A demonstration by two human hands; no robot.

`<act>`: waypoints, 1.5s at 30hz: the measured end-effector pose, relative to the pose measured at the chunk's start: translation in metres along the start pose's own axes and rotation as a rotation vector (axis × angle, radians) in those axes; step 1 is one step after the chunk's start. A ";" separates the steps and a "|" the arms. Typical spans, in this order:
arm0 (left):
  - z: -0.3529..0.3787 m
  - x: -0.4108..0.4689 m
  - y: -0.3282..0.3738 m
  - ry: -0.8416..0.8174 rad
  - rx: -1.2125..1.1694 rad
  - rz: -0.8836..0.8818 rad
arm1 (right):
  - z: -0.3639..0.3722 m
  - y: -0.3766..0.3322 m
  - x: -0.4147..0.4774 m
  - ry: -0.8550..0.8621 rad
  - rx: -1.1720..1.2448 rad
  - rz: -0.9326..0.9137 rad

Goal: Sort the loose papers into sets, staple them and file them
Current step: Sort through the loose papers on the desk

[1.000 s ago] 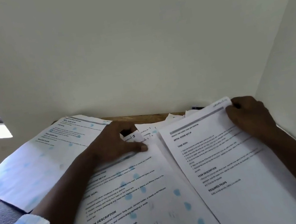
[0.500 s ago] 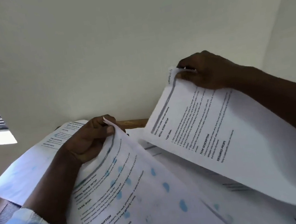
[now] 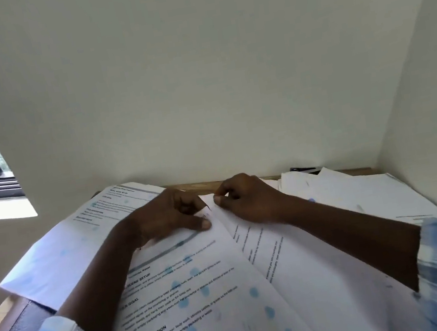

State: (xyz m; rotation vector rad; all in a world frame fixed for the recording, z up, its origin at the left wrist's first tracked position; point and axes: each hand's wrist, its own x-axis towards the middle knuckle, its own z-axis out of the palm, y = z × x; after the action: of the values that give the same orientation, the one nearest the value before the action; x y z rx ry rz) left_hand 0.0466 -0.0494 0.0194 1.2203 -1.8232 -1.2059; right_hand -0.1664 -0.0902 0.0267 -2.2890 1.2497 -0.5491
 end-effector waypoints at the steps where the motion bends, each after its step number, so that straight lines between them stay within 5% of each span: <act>1: 0.002 0.002 -0.001 0.002 0.074 -0.034 | 0.002 0.000 -0.004 -0.028 0.037 0.045; 11: 0.017 0.018 -0.004 0.063 0.397 0.011 | 0.023 0.011 -0.029 -0.010 0.301 0.272; 18: 0.017 0.019 -0.014 0.156 0.788 -0.163 | 0.008 0.025 -0.056 0.008 -0.178 0.239; 26: 0.028 0.017 0.002 0.192 1.098 -0.351 | 0.019 0.028 -0.079 -0.007 -0.347 0.314; 32: 0.024 0.019 -0.002 0.134 1.012 -0.393 | 0.014 0.027 -0.078 -0.014 -0.231 0.339; 45: 0.016 0.016 -0.026 0.358 0.707 0.061 | 0.015 0.027 -0.082 0.027 -0.051 0.382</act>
State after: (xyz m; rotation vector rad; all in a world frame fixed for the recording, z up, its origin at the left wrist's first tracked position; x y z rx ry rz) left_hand 0.0357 -0.0627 -0.0103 1.6053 -2.0382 -0.2535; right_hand -0.2178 -0.0301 -0.0108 -2.0112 1.6781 -0.4140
